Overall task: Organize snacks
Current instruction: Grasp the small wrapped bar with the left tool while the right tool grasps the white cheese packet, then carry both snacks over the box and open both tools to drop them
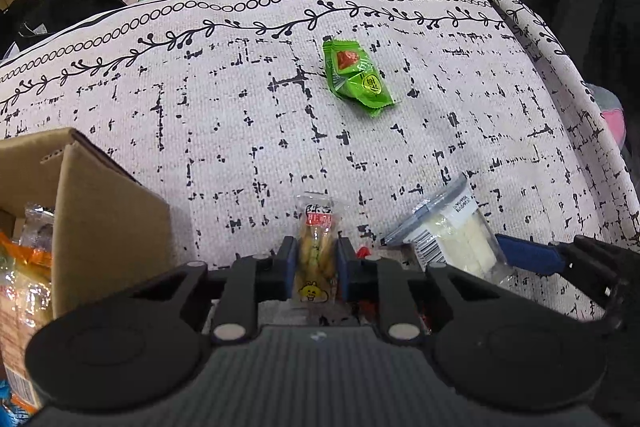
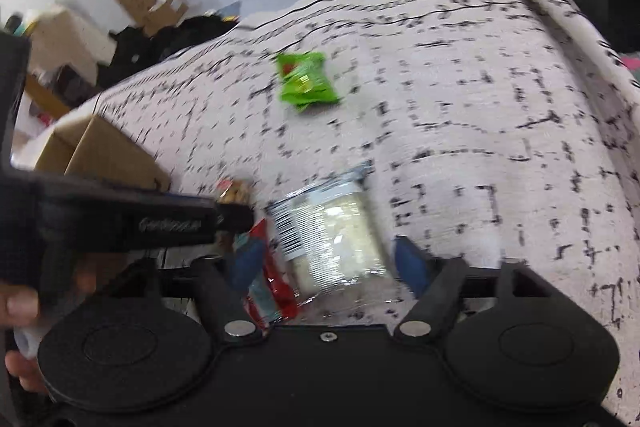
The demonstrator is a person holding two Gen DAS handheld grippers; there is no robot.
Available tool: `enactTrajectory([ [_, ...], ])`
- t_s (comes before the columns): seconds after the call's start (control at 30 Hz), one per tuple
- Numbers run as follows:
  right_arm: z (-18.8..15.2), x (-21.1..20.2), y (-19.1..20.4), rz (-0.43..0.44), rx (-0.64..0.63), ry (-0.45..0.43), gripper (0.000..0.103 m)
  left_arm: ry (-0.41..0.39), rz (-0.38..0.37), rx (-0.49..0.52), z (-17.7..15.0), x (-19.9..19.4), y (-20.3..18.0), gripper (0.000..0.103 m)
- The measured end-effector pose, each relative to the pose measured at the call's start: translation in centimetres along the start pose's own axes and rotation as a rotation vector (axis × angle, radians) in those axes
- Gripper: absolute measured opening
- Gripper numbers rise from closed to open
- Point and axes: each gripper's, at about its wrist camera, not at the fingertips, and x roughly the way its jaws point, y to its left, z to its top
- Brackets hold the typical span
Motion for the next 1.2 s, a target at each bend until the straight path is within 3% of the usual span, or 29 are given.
enactTrajectory([
  [0.13, -0.1, 0.4, 0.8, -0.034, -0.044, 0.003, 0.076, 0.000, -0.005, -0.007, 0.0, -0.1, 0.2, 0.019],
  [0.33, -0.2, -0.4, -1.0, -0.023, 0.033, -0.014, 0.051, -0.006, -0.003, -0.014, 0.0, -0.3, 0.1, 0.018],
  [0.77, -1.4, -2.8, -1.5, -0.165, 0.073, -0.043, 0.047, -0.029, -0.019, -0.007, -0.7, -2.4, -0.3, 0.017],
  [1.07, -0.8, -5.2, -1.9, -0.161, 0.159, -0.094, 0.044, -0.055, -0.039, -0.003, -1.5, -5.6, -0.5, 0.018],
  [1.2, -1.0, -6.5, -1.2, -0.146, 0.183, -0.101, 0.043, -0.079, -0.009, -0.020, -2.0, -7.4, -0.2, 0.017],
])
